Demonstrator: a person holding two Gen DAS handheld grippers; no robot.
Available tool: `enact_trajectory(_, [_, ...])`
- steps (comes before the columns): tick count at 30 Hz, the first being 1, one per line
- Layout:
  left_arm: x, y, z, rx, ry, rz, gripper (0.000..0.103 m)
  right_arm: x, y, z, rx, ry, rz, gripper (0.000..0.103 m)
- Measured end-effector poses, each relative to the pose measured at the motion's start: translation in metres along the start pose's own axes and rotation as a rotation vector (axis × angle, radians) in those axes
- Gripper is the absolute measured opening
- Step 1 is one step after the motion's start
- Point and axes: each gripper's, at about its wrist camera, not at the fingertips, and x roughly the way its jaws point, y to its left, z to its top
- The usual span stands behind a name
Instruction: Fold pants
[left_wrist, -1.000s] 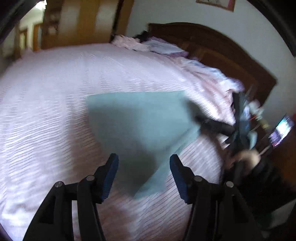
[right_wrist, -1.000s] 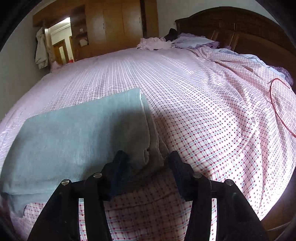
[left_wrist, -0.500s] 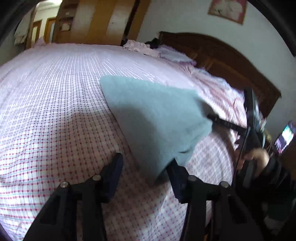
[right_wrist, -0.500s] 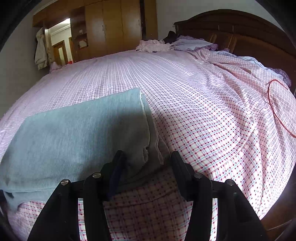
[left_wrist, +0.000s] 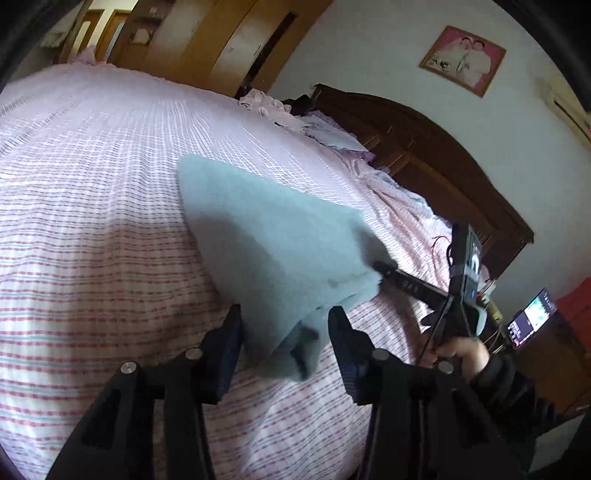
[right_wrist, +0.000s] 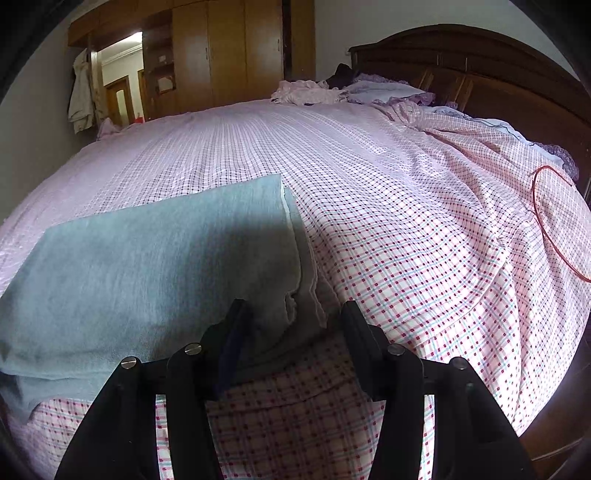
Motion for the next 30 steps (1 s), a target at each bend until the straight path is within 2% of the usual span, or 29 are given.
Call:
enact_trajectory(3, [0.014, 0.0, 0.0, 0.028, 0.008, 0.06, 0.049, 0.001, 0.0, 0.0, -0.004, -0.001, -0.003, 0.046])
enact_trajectory(5, [0.022, 0.006, 0.001, 0.021, 0.017, 0.13, 0.042, 0.001, 0.0, 0.0, -0.01, -0.001, -0.001, 0.046])
enact_trajectory(7, [0.019, 0.005, -0.002, 0.049, -0.02, 0.222, 0.041, 0.002, 0.0, 0.0, -0.015, -0.002, 0.0, 0.046])
enact_trajectory(8, [0.016, -0.003, -0.007, 0.13, -0.055, 0.374, 0.041, 0.002, 0.0, 0.0, -0.015, -0.002, 0.004, 0.047])
enact_trajectory(10, [0.02, -0.019, -0.017, 0.273, -0.058, 0.5, 0.037, 0.003, 0.001, 0.0, -0.013, -0.001, 0.005, 0.047])
enact_trajectory(11, [0.023, -0.032, -0.027, 0.377, -0.07, 0.59, 0.033, 0.003, 0.001, 0.0, -0.011, -0.001, 0.006, 0.047])
enact_trajectory(12, [0.026, -0.04, -0.035, 0.446, -0.079, 0.644, 0.027, 0.003, 0.001, 0.0, -0.009, 0.0, 0.007, 0.048])
enact_trajectory(16, [0.031, -0.057, -0.053, 0.609, -0.124, 0.764, 0.018, 0.001, -0.008, 0.003, 0.026, -0.001, 0.055, 0.05])
enact_trajectory(18, [0.017, -0.072, -0.052, 0.677, -0.19, 0.798, 0.016, -0.001, -0.016, 0.005, 0.06, -0.007, 0.092, 0.051])
enact_trajectory(20, [0.003, -0.086, -0.053, 0.737, -0.237, 0.777, 0.014, -0.001, -0.031, 0.009, 0.116, -0.02, 0.126, 0.051])
enact_trajectory(21, [-0.008, -0.09, -0.053, 0.747, -0.253, 0.714, 0.013, -0.001, -0.035, 0.01, 0.134, -0.025, 0.138, 0.052])
enact_trajectory(22, [-0.02, -0.089, -0.052, 0.724, -0.237, 0.591, 0.014, 0.0, -0.045, 0.013, 0.177, -0.036, 0.178, 0.052])
enact_trajectory(24, [-0.036, -0.072, -0.044, 0.582, -0.131, 0.303, 0.017, 0.0, -0.06, 0.016, 0.268, -0.053, 0.257, 0.052])
enact_trajectory(25, [-0.04, -0.063, -0.039, 0.51, -0.095, 0.207, 0.02, -0.001, -0.068, 0.016, 0.318, -0.065, 0.296, 0.052])
enact_trajectory(26, [-0.042, -0.052, -0.033, 0.442, -0.076, 0.148, 0.027, -0.002, -0.075, 0.016, 0.36, -0.078, 0.326, 0.053])
enact_trajectory(27, [-0.041, -0.036, -0.021, 0.352, -0.072, 0.133, 0.036, -0.003, -0.079, 0.015, 0.386, -0.088, 0.342, 0.057])
enact_trajectory(28, [-0.038, -0.024, -0.01, 0.295, -0.073, 0.143, 0.04, -0.003, -0.085, 0.015, 0.416, -0.096, 0.356, 0.06])
enact_trajectory(30, [-0.027, 0.018, 0.026, 0.07, -0.043, 0.129, 0.043, 0.005, -0.087, 0.014, 0.439, -0.064, 0.373, 0.062])
